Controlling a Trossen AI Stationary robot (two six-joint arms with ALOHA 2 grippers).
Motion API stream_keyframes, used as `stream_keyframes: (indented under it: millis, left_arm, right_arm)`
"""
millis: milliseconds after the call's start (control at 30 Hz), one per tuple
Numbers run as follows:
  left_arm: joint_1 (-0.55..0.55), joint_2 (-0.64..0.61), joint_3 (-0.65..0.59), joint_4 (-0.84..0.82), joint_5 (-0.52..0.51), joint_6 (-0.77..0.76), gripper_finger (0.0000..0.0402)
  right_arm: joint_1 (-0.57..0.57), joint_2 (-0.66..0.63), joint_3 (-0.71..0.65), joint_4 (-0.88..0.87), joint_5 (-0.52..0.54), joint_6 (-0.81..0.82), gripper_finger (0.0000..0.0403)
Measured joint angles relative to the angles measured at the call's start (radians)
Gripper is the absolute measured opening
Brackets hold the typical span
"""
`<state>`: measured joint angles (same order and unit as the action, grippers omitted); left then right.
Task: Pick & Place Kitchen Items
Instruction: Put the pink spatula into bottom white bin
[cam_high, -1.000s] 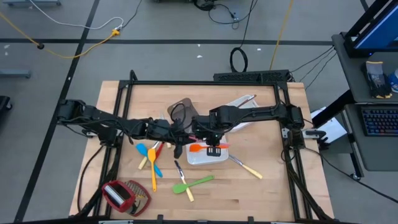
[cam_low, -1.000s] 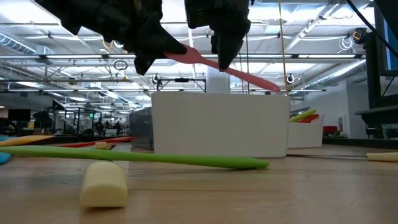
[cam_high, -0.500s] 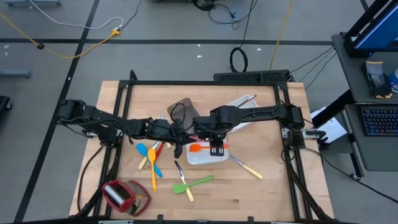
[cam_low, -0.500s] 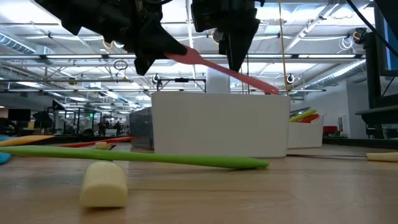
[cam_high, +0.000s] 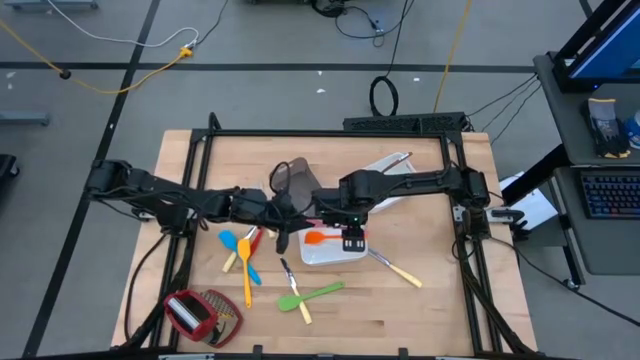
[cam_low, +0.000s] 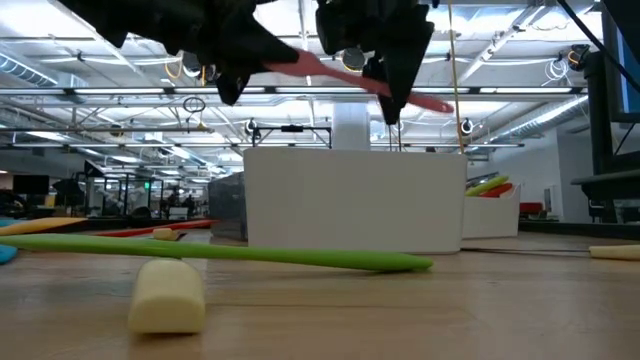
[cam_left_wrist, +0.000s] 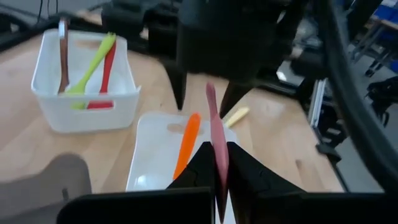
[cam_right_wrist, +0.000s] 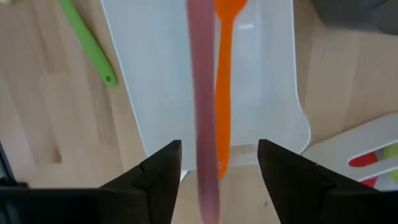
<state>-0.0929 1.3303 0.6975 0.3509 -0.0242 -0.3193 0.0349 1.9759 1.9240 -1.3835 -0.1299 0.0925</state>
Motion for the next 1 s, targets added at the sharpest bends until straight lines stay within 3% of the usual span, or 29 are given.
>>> stream_keyframes:
  millis: [400,533,833,1000]
  left_arm:
    - [-0.005,-0.044,0.0,-0.041,-0.002,0.003,0.0008]
    - [-0.008,-0.056,0.0,-0.036,-0.007,0.004,0.0008]
    - [-0.01,-0.058,0.0,-0.068,-0.008,0.003,0.0008]
    - [-0.01,-0.058,0.001,-0.069,-0.007,0.003,0.0008]
  right_arm:
    - [0.0,0.0,0.0,-0.034,0.01,0.0,0.0167]
    - [0.0,0.0,0.0,-0.038,0.077,0.001,0.0135]
    - [-0.002,0.001,0.0,-0.061,0.075,-0.001,0.0041]
    - [-0.001,0.001,0.0,-0.062,0.069,-0.016,0.0026]
